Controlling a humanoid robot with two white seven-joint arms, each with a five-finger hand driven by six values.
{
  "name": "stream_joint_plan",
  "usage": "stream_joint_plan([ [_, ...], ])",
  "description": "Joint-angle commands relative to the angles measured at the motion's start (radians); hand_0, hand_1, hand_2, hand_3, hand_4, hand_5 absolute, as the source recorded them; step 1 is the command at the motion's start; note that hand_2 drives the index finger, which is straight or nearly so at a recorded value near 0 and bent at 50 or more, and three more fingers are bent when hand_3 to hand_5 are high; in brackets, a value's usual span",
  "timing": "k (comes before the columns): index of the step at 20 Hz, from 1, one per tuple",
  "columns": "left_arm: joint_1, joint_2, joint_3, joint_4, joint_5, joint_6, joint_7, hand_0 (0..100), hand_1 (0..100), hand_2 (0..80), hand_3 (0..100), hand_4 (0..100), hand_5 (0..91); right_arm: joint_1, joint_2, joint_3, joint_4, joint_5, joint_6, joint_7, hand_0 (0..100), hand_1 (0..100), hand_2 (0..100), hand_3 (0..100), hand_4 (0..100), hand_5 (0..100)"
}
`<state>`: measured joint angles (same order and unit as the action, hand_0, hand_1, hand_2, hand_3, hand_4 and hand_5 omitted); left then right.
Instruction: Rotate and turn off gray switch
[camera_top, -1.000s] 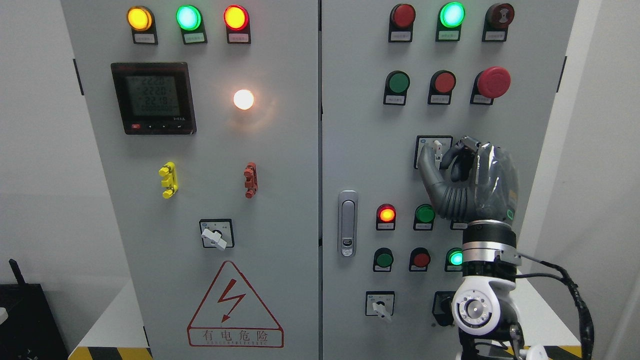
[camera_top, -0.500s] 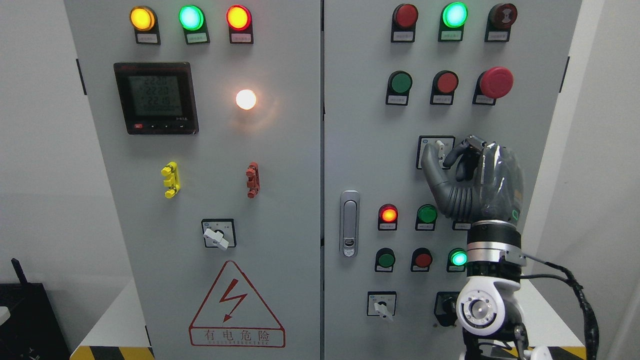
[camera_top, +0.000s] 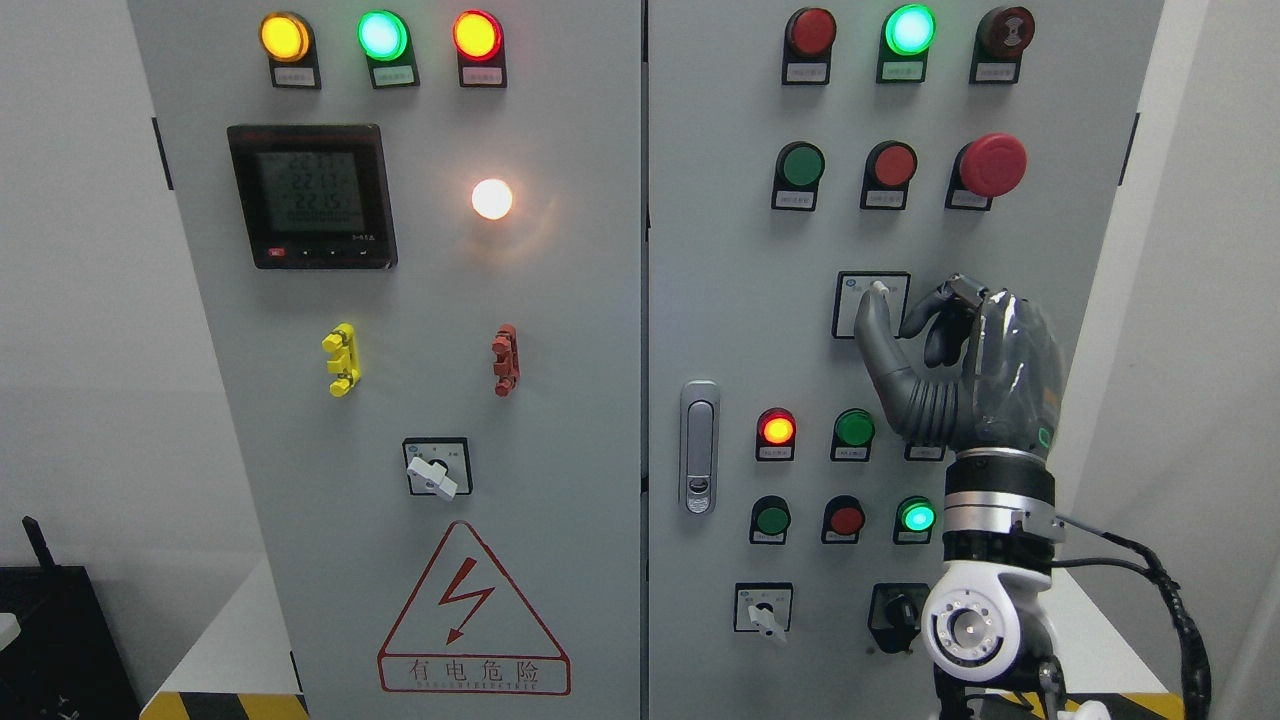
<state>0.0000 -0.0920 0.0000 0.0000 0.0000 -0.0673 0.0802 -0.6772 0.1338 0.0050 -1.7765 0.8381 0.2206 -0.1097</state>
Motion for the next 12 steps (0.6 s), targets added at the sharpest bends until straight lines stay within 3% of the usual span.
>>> stream_joint_plan([
  [1,-0.009,0.000,0.008,-0.026,0.020,0.001,0.000,12,39,0.0,0,0,0.0,0.036,-0.010,0.026,-0.063,-0.013,-0.024,-0.010,34,37,74,100,100,100],
  [4,-0.009,0.000,0.008,-0.026,0.020,0.000,0.000,12,39,0.0,0,0,0.0,0.065,-0.019,0.026,-0.090,-0.013,-0.085,-0.059,34,37,71,100,100,100],
  [8,-0.009,0.000,0.008,-0.026,0.020,0.000,0.000,12,39,0.0,0,0,0.0,0.125,-0.066,0.026,-0.147,-0.013,-0.200,-0.094,32,36,64,100,100,99],
  [10,-0.009,0.000,0.008,-0.026,0.018,0.000,0.000,12,39,0.0,0,0,0.0,0.148,-0.100,0.026,-0.167,-0.013,-0.239,-0.094,31,35,61,96,92,89],
  [12,-0.009,0.000,0.008,-0.026,0.020,0.000,0.000,12,39,0.0,0,0,0.0,0.182,-0.125,0.027,-0.187,-0.013,-0.266,-0.094,31,33,56,86,74,72],
])
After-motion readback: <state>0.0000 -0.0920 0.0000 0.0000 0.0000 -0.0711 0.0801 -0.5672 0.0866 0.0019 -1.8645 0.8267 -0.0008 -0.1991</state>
